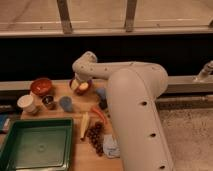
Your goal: Place apple in metal cup
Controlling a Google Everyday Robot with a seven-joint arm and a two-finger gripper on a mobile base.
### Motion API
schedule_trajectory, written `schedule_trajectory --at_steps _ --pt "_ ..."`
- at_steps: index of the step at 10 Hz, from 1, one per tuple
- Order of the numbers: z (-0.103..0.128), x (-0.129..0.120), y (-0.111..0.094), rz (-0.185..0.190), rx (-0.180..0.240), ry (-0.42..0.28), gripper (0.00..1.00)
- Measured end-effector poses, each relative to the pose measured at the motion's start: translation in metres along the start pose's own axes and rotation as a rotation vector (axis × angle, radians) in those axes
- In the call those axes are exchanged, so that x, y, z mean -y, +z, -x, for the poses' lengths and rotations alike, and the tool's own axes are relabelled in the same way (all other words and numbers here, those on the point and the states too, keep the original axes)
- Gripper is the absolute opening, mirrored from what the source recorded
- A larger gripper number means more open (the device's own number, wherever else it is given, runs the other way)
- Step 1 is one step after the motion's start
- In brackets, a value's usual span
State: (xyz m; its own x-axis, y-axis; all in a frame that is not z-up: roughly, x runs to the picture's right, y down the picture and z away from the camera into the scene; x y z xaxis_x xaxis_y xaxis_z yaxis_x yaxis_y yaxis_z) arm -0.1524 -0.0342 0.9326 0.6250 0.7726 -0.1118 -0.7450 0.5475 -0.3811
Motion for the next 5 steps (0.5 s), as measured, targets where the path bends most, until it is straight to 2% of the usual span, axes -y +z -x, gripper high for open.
schedule_trajectory --at_steps 1,5 --pt "-0.003 -0.0005 0.008 0.012 -0.008 0.001 0.8" --pt "0.0012 0.0021 0.0143 0.03 -0.003 0.008 0.8"
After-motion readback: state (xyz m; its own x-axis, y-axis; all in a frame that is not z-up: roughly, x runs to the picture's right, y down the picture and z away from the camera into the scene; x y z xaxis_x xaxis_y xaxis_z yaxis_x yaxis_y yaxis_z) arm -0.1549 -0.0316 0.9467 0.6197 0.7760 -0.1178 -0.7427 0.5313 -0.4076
